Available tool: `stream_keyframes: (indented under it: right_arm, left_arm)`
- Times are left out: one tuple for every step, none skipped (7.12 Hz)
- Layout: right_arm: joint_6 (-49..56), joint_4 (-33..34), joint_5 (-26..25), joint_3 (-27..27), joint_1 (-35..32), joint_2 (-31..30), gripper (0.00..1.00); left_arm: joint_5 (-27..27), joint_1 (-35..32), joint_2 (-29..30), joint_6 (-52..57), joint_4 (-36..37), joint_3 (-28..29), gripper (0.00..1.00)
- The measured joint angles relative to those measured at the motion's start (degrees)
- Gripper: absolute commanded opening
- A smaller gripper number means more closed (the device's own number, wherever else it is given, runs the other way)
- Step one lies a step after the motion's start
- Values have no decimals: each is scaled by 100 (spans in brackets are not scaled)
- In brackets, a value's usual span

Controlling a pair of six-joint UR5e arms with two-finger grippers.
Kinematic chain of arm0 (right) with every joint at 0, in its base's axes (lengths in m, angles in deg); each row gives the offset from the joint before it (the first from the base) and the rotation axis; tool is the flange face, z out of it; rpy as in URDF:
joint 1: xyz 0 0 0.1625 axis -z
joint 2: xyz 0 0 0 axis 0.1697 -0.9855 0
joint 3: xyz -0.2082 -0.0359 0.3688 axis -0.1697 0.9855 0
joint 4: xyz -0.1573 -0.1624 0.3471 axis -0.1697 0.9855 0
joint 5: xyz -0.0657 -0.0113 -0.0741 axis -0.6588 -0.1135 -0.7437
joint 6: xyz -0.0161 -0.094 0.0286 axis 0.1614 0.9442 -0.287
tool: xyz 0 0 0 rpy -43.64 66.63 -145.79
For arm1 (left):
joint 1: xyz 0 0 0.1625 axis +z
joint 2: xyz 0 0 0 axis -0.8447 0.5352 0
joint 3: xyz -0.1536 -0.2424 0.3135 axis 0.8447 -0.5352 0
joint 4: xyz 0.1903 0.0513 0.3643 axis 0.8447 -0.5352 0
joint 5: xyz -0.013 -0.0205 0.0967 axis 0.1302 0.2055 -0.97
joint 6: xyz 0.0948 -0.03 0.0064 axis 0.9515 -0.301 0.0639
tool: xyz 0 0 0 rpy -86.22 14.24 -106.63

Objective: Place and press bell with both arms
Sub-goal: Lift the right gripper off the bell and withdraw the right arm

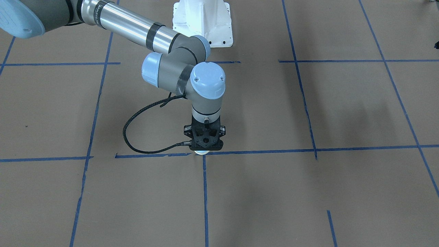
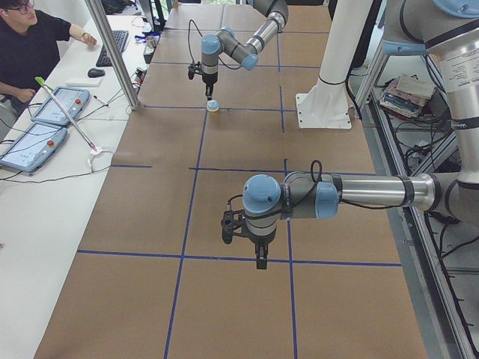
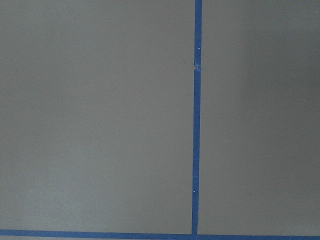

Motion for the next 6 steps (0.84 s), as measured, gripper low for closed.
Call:
stream_keyframes:
  right_arm:
    - [0, -1, 237, -64, -145, -10, 100]
    - [36, -4, 431, -147, -302, -82, 100]
    - [267, -2, 684, -364, -533, -330, 100]
    - [702, -1, 1018, -740, -838, -783, 100]
    - [1266, 3, 1359, -1259, -1209, -1423, 100]
    - [2006, 75, 1634, -1873, -1616, -2168, 100]
  left_arm:
    - [-2, 0, -4, -1, 1, 3, 100]
    - [-3, 0, -6, -2, 1, 9, 100]
    - [-1, -2, -7, 14, -9, 34, 100]
    - [2, -4, -20, 40, -39, 66, 100]
    - [4, -3, -38, 53, -67, 78, 100]
    - [7, -1, -43, 57, -87, 74, 100]
